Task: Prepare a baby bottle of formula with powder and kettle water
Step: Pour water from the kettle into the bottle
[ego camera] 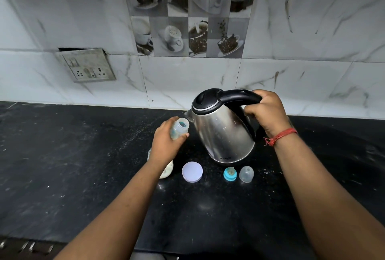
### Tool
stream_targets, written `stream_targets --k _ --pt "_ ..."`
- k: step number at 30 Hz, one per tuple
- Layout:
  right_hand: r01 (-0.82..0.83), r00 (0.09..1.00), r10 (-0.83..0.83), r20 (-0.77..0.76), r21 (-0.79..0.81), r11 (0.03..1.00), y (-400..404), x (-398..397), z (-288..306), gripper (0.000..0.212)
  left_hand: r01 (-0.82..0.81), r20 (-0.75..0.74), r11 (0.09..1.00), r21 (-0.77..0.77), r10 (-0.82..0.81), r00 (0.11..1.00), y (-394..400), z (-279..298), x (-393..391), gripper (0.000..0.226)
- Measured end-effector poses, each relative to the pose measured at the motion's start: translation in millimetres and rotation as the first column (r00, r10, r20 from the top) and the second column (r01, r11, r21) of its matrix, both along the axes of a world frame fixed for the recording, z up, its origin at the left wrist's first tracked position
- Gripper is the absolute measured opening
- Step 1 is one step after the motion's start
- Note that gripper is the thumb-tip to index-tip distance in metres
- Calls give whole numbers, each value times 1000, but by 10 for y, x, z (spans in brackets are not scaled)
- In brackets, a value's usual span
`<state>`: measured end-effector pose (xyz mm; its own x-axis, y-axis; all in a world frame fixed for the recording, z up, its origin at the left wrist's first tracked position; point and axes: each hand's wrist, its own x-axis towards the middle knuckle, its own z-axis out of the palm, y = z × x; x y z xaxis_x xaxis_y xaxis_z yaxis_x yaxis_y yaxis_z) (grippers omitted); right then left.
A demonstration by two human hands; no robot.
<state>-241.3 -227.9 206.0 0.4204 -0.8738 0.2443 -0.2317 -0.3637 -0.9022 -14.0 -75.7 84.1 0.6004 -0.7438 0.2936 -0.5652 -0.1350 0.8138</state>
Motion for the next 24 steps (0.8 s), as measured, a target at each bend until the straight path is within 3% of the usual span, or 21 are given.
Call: stream_targets --k 8,13,24 --pt "-16 997 13 -80 -35 999 227 87 147 15 -21 43 1000 -7 21 999 235 85 -11 57" --pt "1 989 -12 -145 -75 997 319 97 188 23 -37 67 999 3 37 997 370 81 -16 59" --pt "9 958 -52 -282 -151 988 473 34 297 13 -20 74 1000 24 18 997 468 34 -45 59"
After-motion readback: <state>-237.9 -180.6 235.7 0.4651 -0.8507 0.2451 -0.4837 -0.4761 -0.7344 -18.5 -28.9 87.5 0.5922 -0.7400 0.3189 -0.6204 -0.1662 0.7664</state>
